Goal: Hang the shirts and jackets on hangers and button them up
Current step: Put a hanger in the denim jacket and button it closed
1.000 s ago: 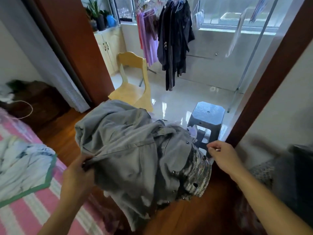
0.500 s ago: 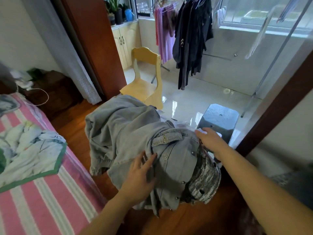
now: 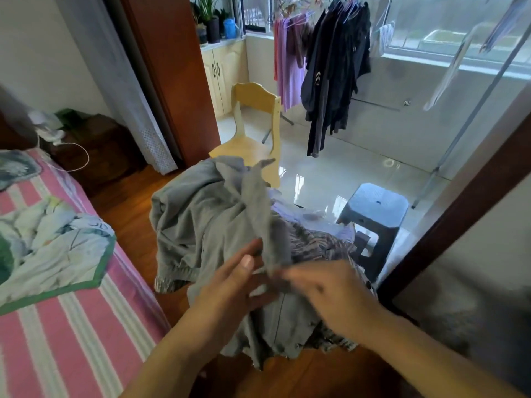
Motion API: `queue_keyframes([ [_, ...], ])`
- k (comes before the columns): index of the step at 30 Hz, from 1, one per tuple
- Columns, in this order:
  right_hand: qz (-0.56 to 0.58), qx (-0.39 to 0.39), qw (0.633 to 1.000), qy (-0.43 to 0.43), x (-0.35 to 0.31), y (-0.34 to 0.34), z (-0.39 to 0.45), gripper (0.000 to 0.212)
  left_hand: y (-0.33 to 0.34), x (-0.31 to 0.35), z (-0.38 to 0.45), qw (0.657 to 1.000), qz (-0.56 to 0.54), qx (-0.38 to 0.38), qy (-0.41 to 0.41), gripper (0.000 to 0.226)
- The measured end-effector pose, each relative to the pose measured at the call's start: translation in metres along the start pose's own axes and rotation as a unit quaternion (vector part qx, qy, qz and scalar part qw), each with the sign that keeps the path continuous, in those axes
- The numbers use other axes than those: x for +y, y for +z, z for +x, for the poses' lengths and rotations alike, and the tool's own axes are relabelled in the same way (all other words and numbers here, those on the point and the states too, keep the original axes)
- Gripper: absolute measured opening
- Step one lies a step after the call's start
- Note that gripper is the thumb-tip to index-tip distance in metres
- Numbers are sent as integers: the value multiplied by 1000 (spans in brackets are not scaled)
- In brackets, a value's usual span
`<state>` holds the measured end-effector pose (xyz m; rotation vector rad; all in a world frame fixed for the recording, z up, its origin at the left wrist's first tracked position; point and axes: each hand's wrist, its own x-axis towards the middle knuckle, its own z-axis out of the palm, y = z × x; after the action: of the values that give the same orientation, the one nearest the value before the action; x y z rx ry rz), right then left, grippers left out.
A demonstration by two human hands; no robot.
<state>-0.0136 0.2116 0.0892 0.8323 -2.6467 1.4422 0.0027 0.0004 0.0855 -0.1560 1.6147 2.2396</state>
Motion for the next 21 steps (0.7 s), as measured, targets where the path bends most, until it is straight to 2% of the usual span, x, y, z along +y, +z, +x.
queue_keyframes([
  [2, -6, -154, 988, 10, 4, 21, -6, 43, 4, -12, 4, 993, 101, 58, -34, 59],
  [3, 6, -193, 981, 35, 6, 24, -7, 38, 3, -20, 5, 980, 152, 119, -39, 43],
  [4, 15, -203, 977, 66, 10, 22, -7, 36, 0, -28, 6, 967, 167, 189, -45, 29],
  [5, 17, -194, 976, 96, 15, 17, -8, 34, -6, -35, 5, 957, 131, 253, -50, 21],
  [7, -5, -139, 978, 156, 29, 4, -8, 32, -17, -34, -2, 942, 8, 335, -32, 17],
  [8, -28, -118, 977, 178, 37, -4, -4, 32, -24, -30, -8, 941, -38, 337, -11, 19],
  [10, -76, -89, 973, 200, 49, -16, 10, 33, -35, -23, -20, 948, -53, 312, 18, 23],
  [12, -80, -61, 972, 213, 55, -19, 35, 32, -44, -17, -27, 946, 38, 323, 15, 28],
  [15, -101, -54, 973, 203, 65, -12, 93, 26, -57, -5, -30, 888, 233, 392, 52, 33],
  [17, -136, -57, 973, 176, 82, -3, 143, 32, -60, 5, -33, 856, 296, 414, 92, 27],
  [19, -196, -98, 964, 149, 110, 11, 196, 49, -62, 14, -35, 833, 321, 433, 123, 24],
  [21, -281, -159, 937, 130, 141, 30, 240, 69, -66, 23, -40, 819, 332, 447, 139, 34],
])
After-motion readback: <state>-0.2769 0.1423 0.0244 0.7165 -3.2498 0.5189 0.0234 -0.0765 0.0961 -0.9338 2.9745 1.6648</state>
